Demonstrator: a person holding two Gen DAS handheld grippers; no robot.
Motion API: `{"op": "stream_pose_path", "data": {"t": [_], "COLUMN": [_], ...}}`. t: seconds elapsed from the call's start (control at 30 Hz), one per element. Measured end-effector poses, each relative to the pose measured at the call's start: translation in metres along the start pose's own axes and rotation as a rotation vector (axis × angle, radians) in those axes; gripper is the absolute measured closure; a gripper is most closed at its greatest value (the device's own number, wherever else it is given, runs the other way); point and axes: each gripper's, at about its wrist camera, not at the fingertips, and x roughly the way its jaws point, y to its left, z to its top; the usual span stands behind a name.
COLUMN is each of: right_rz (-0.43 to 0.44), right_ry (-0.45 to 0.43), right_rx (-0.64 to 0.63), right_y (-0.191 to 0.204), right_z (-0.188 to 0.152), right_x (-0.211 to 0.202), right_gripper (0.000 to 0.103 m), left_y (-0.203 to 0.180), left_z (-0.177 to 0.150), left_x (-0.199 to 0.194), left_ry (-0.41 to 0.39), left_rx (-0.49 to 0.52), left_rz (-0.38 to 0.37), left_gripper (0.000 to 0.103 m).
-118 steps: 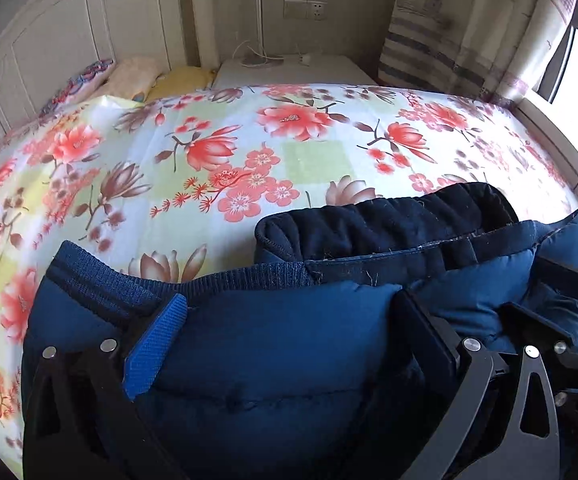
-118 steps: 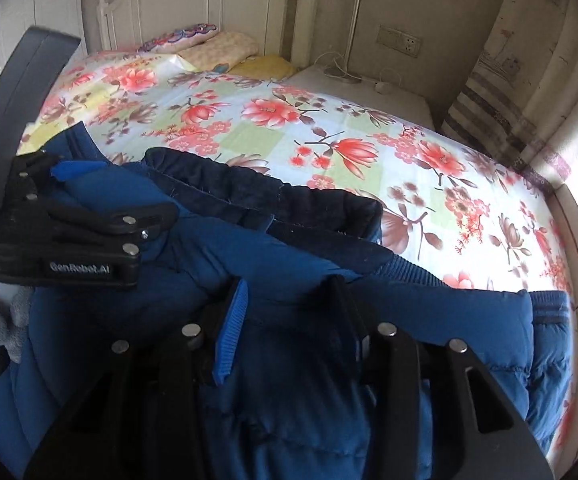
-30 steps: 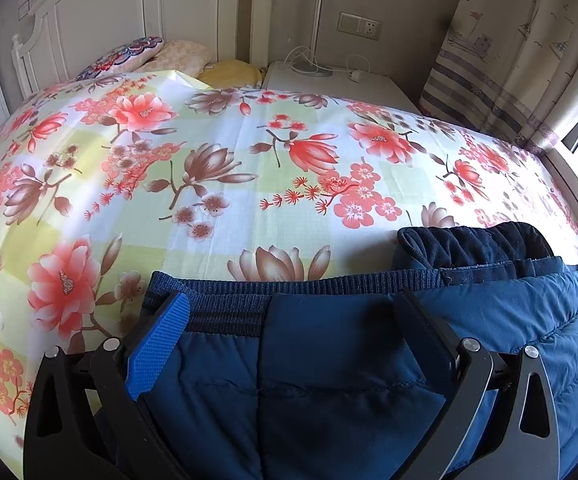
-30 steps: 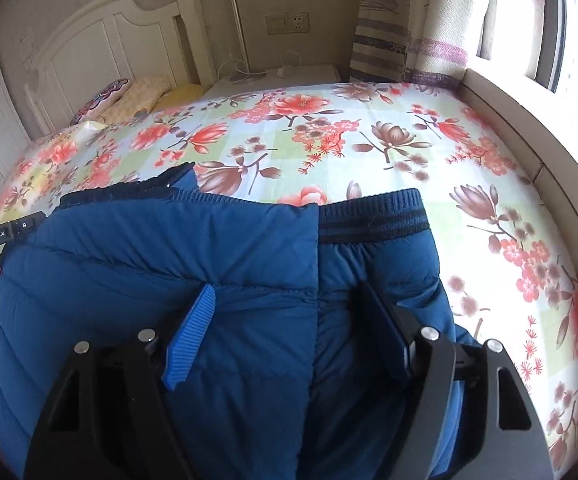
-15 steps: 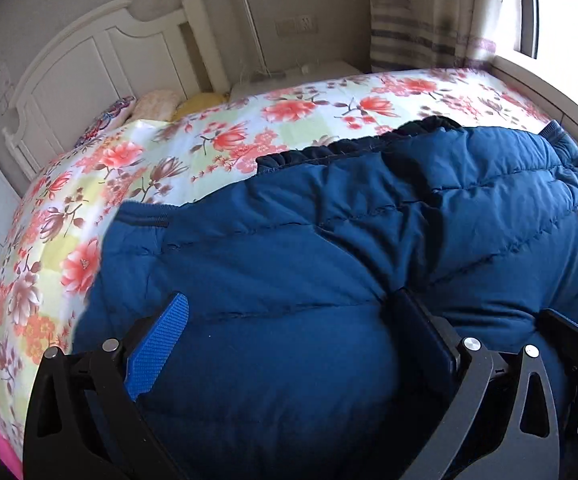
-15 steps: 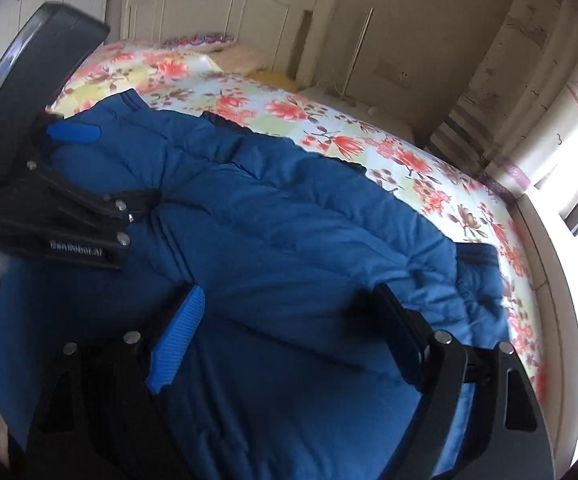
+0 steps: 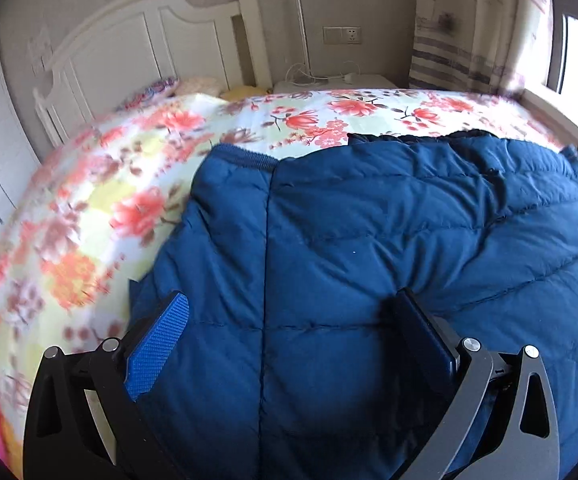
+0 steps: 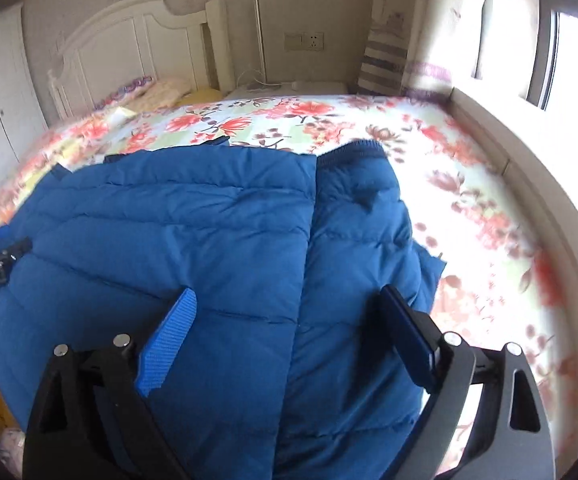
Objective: Fold large clothes
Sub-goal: 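Lay the folded jacket flat with both grippers and release it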
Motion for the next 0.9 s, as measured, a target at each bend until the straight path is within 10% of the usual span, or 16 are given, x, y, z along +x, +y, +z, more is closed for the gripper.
{"op": "stream_pose_path", "data": {"t": [0.13,0.3,0.4,0.47,0.73,0.9], "right_rz": [-0.091,0.112,0.067,0.143,-0.031,0.291], "right_ry": [-0.054,-0.088,-0.131,-0.125,-0.141,-0.137], "right_rx": [-0.077,-0.251,-0.399,-0.325,0.052,0.415], "right_y": [0.02,0.085,0.107,0.082,-0.046,-0.1], "right_z": [-0.002,-0.026,-0.059,-0.059,-0.081,-0.141], "right_x": [-0.02,-0.04,-0.03,-0.028,-0.082,-0.102], "right_gripper": [0.013,0.013,0.012,0.012,0.013,0.032], "left_y": [0.0,0.0,0.003,0.004,0.007,0.008], "left_z": [0.001,0.0,0.001,0.001,0.001,0.0], "left_x": [0.003,0.004,0.005,0.005,0.007,0.007], "left_ry": [0.01,0.011,0.013,0.017,0.025,0.022], "left_rx": [-0.008,-0.012,-0.016,-0.02,-0.036,-0.038], "left_rz": [-0.007,-0.012,-0.02,-0.027,-0.048,-0.048], "left_gripper": [0.004,0.004,0.004,0.004,0.004,0.004]}}
